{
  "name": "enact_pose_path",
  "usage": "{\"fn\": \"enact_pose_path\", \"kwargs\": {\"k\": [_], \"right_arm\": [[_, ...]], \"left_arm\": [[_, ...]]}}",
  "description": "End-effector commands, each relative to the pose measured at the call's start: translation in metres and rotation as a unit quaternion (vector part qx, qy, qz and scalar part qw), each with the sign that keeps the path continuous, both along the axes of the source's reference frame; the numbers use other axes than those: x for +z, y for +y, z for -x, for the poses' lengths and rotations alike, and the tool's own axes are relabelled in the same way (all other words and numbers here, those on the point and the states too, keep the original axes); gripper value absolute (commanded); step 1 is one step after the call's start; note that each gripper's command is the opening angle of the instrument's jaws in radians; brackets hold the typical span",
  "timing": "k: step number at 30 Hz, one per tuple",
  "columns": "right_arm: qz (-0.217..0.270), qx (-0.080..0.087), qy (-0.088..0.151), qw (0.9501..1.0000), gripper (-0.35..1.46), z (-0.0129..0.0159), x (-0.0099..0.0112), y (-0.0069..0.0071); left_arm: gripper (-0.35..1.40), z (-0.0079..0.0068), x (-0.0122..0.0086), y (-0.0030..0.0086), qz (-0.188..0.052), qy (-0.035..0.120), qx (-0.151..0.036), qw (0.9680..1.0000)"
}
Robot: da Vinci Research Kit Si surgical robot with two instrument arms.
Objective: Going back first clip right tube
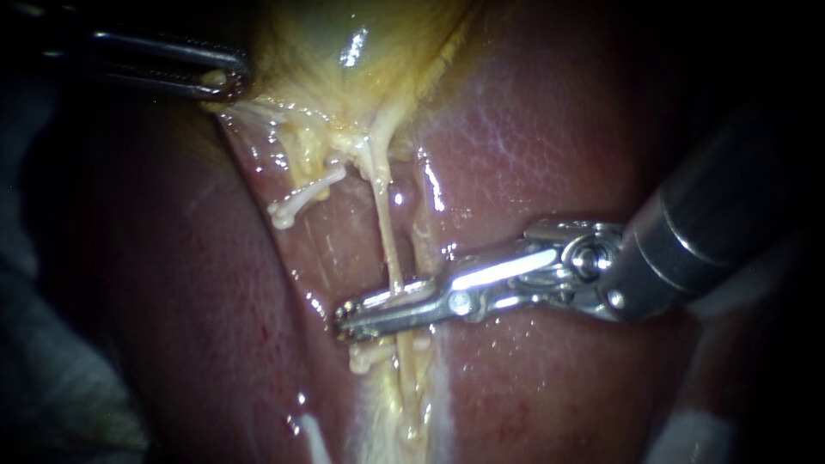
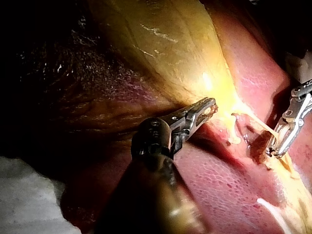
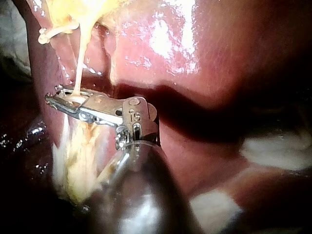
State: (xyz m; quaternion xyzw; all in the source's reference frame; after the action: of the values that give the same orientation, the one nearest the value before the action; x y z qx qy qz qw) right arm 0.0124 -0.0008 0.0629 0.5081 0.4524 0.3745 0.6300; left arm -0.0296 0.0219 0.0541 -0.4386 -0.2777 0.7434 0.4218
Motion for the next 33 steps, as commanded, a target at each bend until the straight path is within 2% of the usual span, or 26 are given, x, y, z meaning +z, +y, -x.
{"fn": "enact_pose_path", "kwargs": {"k": [1, 2, 3, 5, 9, 11, 13, 14, 15, 17, 18, 20, 24, 25, 27, 28, 29, 33], "right_arm": [[0.0, 0.0, 0.0, 1.0, -0.27, -0.0001, 0.0, 0.0], [0.007, 0.005, -0.001, 1.0, -0.04, -0.0002, 0.0001, -0.0001], [0.029, 0.007, 0.001, 0.9995, 0.11, -0.0003, 0.0003, -0.0002], [0.058, 0.008, 0.003, 0.9983, 0.32, -0.0006, 0.0009, -0.0003], [0.099, 0.015, 0.005, 0.9949, 0.44, -0.0012, 0.0027, -0.0005], [0.129, 0.018, 0.005, 0.9915, 0.45, -0.0011, 0.0034, -0.0005], [0.162, 0.032, -0.001, 0.9862, 0.48, -0.0007, 0.0039, -0.0004], [0.188, 0.042, -0.005, 0.9812, 0.48, -0.0004, 0.0039, -0.0003], [0.23, 0.039, -0.002, 0.9723, 0.48, 0.0001, 0.0038, -0.0002], [0.271, 0.039, -0.003, 0.9619, 0.49, 0.0009, 0.0034, -0.0001], [0.297, 0.039, -0.003, 0.954, 0.49, 0.0016, 0.0029, 0.0], [0.341, 0.031, -0.001, 0.9396, 0.49, 0.0028, 0.0022, 0.0002], [0.39, 0.0, -0.007, 0.9209, 0.49, 0.0056, 0.0003, 0.001], [0.406, -0.013, -0.008, 0.9137, 0.49, 0.0066, -0.0004, 0.0013], [0.414, -0.028, -0.012, 0.9099, 0.49, 0.008, -0.0014, 0.0016], [0.422, -0.038, -0.012, 0.9056, 0.49, 0.0089, -0.0021, 0.0018], [0.426, -0.044, -0.011, 0.9035, 0.49, 0.0095, -0.0026, 0.0019], [0.435, -0.054, -0.005, 0.899, 0.49, 0.0114, -0.0044, 0.0021]], "left_arm": [[-0.35, 0.0, 0.0, 0.0, 0.0, 0.0, 0.0, 1.0], [-0.35, 0.0, 0.0, 0.0, 0.0, 0.0, 0.0, 1.0], [-0.35, 0.0, 0.0, 0.0, 0.0, 0.0, 0.0, 1.0], [-0.35, 0.0, 0.0, 0.0, 0.0, 0.0, 0.0, 1.0], [-0.35, 0.0, 0.0001, 0.0, 0.0, 0.0, 0.0, 1.0], [-0.35, 0.0, 0.0001, 0.0, 0.0, 0.0, 0.0, 1.0], [-0.35, 0.0, 0.0001, 0.0, 0.0, 0.0, 0.0, 1.0], [-0.35, 0.0, 0.0001, 0.0, 0.0, 0.0, 0.0, 1.0], [-0.35, 0.0, 0.0001, 0.0, 0.0, 0.0, 0.0, 1.0], [-0.35, 0.0, 0.0001, 0.0, 0.0, 0.0, 0.0, 1.0], [-0.35, -0.0001, 0.0001, 0.0, 0.0, 0.0, 0.0, 1.0], [-0.35, -0.0001, 0.0001, 0.0, 0.0, 0.0, 0.0, 1.0], [-0.35, -0.0001, 0.0001, 0.0001, 0.0, 0.0, 0.0, 1.0], [-0.35, -0.0001, 0.0001, 0.0001, 0.0, 0.0, 0.0, 1.0], [-0.35, -0.0002, 0.0001, 0.0, 0.0, 0.0, 0.001, 1.0], [-0.35, -0.0002, 0.0001, 0.0, 0.0, 0.0, 0.001, 1.0], [-0.35, -0.0002, 0.0001, 0.0, 0.0, 0.0, 0.001, 1.0], [-0.35, -0.0002, 0.0002, 0.0, 0.0, 0.0, 0.001, 1.0]]}}
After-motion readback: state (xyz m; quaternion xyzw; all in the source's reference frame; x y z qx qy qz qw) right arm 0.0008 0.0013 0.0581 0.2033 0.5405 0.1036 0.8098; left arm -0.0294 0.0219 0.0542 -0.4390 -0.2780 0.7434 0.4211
